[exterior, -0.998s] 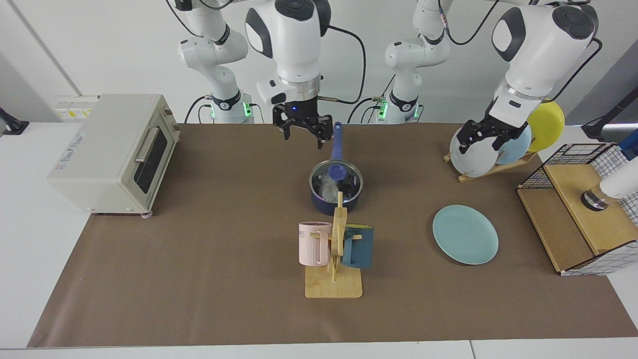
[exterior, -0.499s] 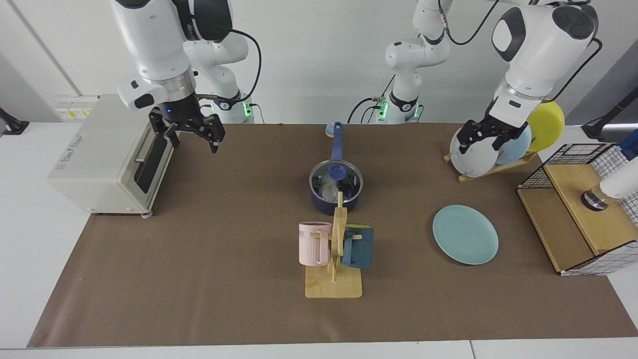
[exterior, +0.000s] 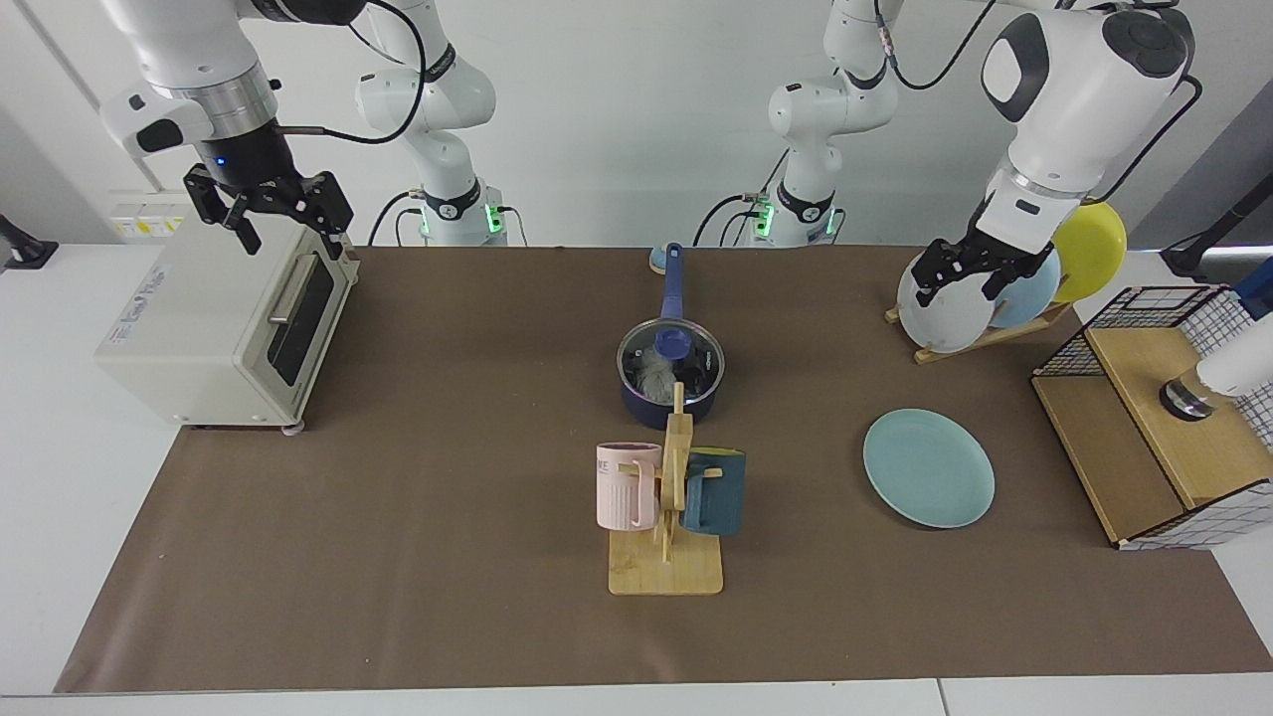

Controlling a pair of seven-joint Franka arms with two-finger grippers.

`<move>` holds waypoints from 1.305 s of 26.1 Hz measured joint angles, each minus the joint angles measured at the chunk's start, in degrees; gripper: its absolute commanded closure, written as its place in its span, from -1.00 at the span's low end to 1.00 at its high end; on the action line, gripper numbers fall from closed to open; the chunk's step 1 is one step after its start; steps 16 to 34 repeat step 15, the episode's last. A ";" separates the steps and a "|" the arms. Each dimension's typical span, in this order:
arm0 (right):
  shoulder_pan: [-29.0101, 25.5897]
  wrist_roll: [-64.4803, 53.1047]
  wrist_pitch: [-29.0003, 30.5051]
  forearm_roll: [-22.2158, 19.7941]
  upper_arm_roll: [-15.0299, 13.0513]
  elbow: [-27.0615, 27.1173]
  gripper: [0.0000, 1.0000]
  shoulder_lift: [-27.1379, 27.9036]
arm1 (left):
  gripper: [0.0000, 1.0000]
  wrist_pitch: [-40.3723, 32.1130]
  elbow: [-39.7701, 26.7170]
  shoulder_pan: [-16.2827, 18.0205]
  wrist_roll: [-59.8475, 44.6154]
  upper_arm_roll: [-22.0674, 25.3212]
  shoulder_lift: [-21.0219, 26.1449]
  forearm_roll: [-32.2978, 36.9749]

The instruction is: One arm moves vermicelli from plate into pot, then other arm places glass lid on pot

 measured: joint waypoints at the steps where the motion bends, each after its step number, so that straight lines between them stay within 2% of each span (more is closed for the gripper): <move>1: 0.01 -0.83 -0.09 0.01 -0.76 -0.08 -1.00 -0.11 | -1.00 0.00 0.00 0.00 0.00 0.00 0.00 0.00; 5: 0.01 -3.23 -0.10 0.08 -2.73 -0.51 -1.00 -0.26 | -1.00 0.00 0.00 0.00 0.00 0.00 -0.03 0.00; 15: 0.85 -3.25 0.08 0.14 -2.27 -2.29 -1.00 -0.20 | -1.00 0.00 0.01 0.00 0.00 0.00 -0.05 0.00; 34: 0.85 -3.25 0.08 0.14 -2.27 -2.29 -1.00 -0.20 | -1.00 0.00 0.01 0.00 0.00 0.00 -0.05 0.00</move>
